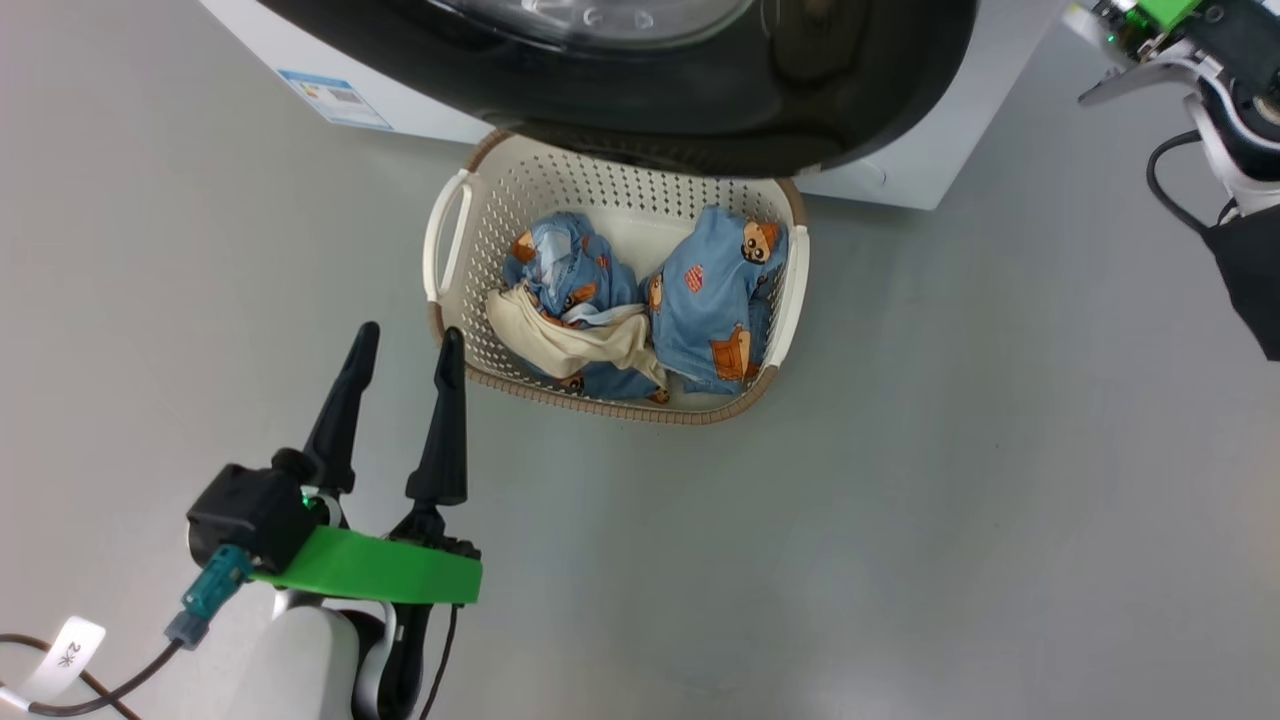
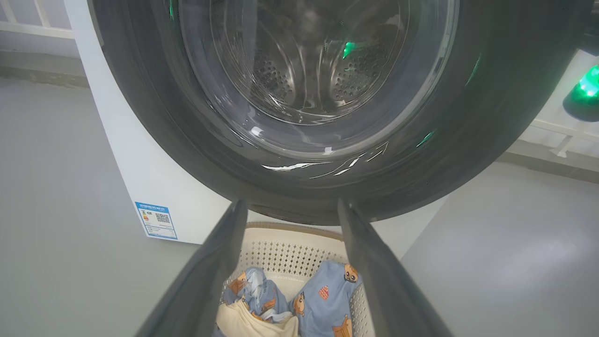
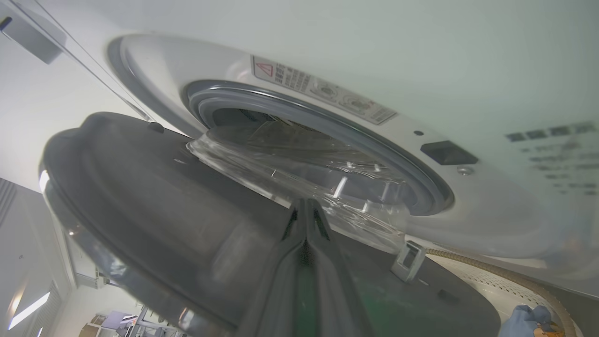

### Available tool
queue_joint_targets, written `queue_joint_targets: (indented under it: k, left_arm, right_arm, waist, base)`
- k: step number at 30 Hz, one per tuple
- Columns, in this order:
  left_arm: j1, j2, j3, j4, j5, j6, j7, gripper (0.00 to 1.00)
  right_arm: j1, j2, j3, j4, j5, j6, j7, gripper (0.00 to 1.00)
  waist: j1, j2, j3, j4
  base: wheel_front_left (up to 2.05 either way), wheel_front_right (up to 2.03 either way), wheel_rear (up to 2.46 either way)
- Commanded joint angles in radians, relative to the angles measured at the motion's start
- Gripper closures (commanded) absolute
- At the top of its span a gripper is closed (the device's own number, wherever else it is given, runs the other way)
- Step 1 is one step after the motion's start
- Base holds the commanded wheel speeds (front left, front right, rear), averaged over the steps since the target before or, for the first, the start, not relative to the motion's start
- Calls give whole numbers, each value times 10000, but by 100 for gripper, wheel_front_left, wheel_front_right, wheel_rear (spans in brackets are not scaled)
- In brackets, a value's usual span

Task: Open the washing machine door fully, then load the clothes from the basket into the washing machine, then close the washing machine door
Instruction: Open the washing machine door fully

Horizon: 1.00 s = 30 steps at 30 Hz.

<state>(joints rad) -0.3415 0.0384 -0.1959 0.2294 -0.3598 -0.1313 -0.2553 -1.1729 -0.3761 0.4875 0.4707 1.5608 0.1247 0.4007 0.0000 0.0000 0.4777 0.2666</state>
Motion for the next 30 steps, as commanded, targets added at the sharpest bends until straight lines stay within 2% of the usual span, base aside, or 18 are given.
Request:
queue_joint_targets:
  k: [1, 30]
  left_arm:
    - [218, 155, 292, -191, -5, 6, -65, 0]
    - [1553, 184, 492, -24, 296, 6, -65, 0]
  right_arm:
    - [338, 346, 182, -264, 30, 60, 160, 100]
    - [3023, 698, 839, -1135, 381, 60, 988, 100]
  waist:
    - [0, 0, -141, 16]
    - [0, 0, -2329, 209]
  base:
    - [0, 0, 0]
    - [0, 0, 0]
